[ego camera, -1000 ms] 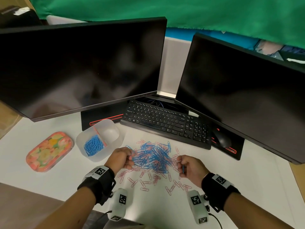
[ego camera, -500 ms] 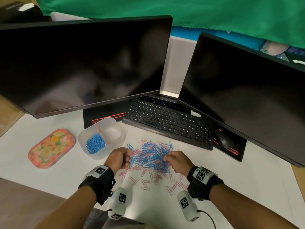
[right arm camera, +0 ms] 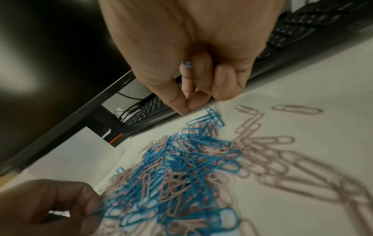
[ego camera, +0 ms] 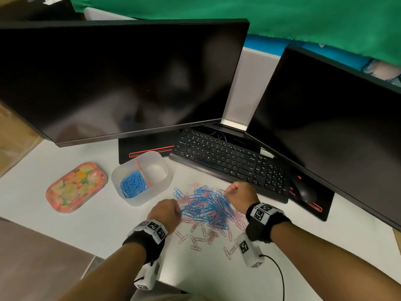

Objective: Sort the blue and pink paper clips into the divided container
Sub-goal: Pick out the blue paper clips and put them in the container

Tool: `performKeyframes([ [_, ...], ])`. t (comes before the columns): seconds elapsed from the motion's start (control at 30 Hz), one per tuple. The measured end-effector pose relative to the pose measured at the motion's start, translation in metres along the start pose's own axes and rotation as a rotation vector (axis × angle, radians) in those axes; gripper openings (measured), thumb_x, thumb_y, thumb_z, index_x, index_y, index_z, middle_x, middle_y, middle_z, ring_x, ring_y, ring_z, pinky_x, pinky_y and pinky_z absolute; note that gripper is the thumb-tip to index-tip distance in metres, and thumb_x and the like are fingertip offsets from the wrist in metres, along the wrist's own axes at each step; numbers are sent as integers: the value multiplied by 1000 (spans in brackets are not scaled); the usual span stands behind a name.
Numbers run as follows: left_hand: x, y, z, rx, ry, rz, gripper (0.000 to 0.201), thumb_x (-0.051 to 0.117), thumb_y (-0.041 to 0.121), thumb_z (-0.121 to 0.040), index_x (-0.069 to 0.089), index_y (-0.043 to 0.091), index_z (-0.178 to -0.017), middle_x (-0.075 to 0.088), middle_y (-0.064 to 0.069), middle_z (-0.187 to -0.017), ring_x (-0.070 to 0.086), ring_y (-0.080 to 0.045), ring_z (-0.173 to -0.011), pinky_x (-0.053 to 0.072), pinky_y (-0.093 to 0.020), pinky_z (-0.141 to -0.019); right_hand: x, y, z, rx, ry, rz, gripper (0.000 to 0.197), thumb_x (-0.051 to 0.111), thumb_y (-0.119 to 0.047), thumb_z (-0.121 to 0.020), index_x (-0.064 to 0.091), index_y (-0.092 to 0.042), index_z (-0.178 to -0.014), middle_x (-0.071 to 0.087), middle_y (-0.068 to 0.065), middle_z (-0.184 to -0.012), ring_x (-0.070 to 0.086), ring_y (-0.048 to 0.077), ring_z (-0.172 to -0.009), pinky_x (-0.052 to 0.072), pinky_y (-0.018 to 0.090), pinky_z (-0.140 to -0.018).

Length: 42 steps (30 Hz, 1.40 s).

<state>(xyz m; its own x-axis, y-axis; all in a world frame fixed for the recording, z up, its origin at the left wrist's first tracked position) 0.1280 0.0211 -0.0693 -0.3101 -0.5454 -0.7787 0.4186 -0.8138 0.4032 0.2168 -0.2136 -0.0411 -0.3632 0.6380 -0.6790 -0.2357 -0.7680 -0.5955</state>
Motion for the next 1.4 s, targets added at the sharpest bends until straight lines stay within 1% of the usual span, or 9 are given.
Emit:
performKeyframes([
  [0.17, -2, -2, -1, 36, -9, 14, 9, 50, 22, -85, 57, 23, -80, 66, -1, -91, 59, -20, -85, 48, -28, -76, -12, -11, -5, -75, 61, 171, 21, 52, -1, -81, 64, -19, -82, 68, 0, -87, 64, 20, -79, 52, 26, -70],
  [0.33, -14, -14, -2, 4, 0, 296, 14, 60, 14, -83, 64, 27, -82, 65, 9, -75, 63, -12, -70, 44, -14, -57, -9, -15, -13, -144, 53, 315, 22, 55, -1, -83, 67, -19, -91, 70, 2, -94, 65, 22, -82, 55, 29, -72],
  [0.57, -9, -26, -14, -185, -121, 870, 22, 43, -2, -88, 62, 9, -89, 49, -4, -64, 41, -16, -52, 32, -23, -50, -7, 6, -9, -154, 39, 475, 26, 60, -32, -90, 66, -16, -109, 70, 2, -105, 65, 20, -89, 50, 26, -71],
  [0.7, -7, -23, -13, -266, -152, 1120, 25, 34, -5, -82, 56, 6, -81, 45, -9, -62, 43, -20, -50, 37, -24, -49, -8, 10, -10, -140, 10, 442, 21, 58, -15, -88, 70, -20, -104, 71, -1, -106, 66, 20, -92, 56, 33, -81],
  [0.8, -7, -21, -14, -293, -147, 1154, 22, 35, -1, -82, 54, 8, -75, 43, -5, -62, 42, -19, -50, 36, -24, -51, -11, 9, -10, -126, 31, 405, 14, 58, -21, -87, 72, -19, -88, 71, -3, -88, 65, 19, -79, 57, 32, -72],
  [0.93, -12, -24, -21, -242, -62, 849, 19, 46, 9, -91, 59, 11, -77, 47, -3, -66, 38, -18, -52, 30, -22, -51, -9, 5, -11, -80, 70, 407, 32, 63, -47, -84, 65, -16, -78, 66, 0, -74, 63, 22, -71, 49, 27, -59],
  [1.13, -28, -1, -28, -7, 97, 191, 15, 55, 15, -86, 63, 21, -97, 66, -1, -83, 60, -20, -81, 42, -24, -71, -5, 12, -17, 13, 68, 395, 23, 61, -20, -82, 59, -9, -63, 60, 3, -60, 55, 22, -54, 42, 20, -50],
  [1.3, -31, 12, -33, 101, 121, -55, 24, 52, 15, -88, 60, 19, -110, 65, -6, -107, 60, -25, -97, 49, -32, -81, -8, 17, -10, -35, 52, 299, 16, 61, -19, -87, 67, -14, -74, 70, 1, -72, 64, 19, -66, 55, 29, -62],
  [1.4, -31, 13, -35, 108, 104, -105, 17, 53, 18, -89, 61, 18, -104, 65, -6, -106, 60, -24, -95, 50, -32, -81, -16, 21, -4, -65, 49, 140, 8, 64, -18, -87, 71, -16, -85, 70, 0, -83, 65, 17, -77, 50, 23, -69],
])
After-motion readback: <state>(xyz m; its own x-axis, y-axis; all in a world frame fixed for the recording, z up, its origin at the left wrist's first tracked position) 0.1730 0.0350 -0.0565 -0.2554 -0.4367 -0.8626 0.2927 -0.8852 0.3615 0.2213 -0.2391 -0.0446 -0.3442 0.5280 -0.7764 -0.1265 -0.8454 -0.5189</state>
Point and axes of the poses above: each hand's wrist, its own z-axis away from the middle knuckle, its own x-axis out of the palm, y = z × x, the point moved 9 cm from there along -z, towards the middle knuckle
